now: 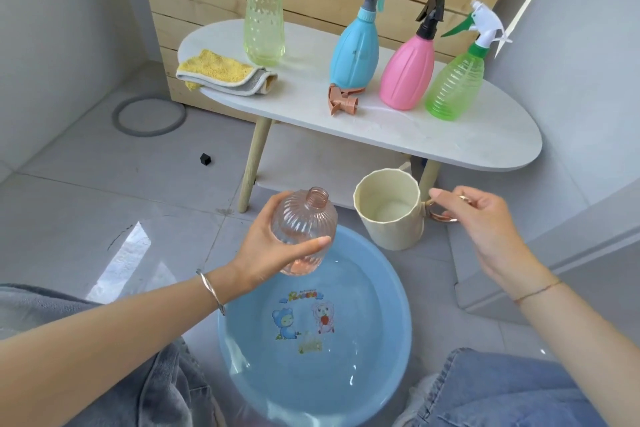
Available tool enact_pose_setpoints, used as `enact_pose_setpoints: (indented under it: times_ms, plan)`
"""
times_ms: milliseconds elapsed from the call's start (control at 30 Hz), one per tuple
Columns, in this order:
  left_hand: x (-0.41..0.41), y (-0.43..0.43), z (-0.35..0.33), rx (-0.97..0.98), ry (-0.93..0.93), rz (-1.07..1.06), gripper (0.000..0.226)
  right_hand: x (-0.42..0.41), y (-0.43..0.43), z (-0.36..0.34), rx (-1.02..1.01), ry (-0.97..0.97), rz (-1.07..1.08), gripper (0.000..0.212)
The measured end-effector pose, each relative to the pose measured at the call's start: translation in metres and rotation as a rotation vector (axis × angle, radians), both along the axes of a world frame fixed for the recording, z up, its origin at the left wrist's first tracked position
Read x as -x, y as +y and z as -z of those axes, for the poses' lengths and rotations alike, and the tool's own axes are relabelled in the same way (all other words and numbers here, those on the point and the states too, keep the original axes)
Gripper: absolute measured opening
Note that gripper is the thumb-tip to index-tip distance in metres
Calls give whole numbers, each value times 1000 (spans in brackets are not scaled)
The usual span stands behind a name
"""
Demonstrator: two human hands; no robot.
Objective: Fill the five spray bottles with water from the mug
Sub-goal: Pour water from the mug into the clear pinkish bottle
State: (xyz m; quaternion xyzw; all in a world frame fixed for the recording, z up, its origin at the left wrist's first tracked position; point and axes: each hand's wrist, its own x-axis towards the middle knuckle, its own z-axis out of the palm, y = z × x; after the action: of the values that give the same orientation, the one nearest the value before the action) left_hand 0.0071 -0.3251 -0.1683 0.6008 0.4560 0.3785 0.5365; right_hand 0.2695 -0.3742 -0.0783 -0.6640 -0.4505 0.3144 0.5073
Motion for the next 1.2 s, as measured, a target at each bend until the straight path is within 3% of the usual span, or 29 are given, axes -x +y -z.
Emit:
enact_pose_setpoints:
  times_ms: [500,967,1200]
  plan:
    - [-7,-7,-3,-75,74,191,86,14,-14,-37,-102,-169,-22,49]
    - [-7,-4,0,-73,92,205,86,19,-11,-41,-78,-289,-37,50]
    - [-6,-6,4,-70,104,209,88,23,-12,-45,-80,-413,-71,41]
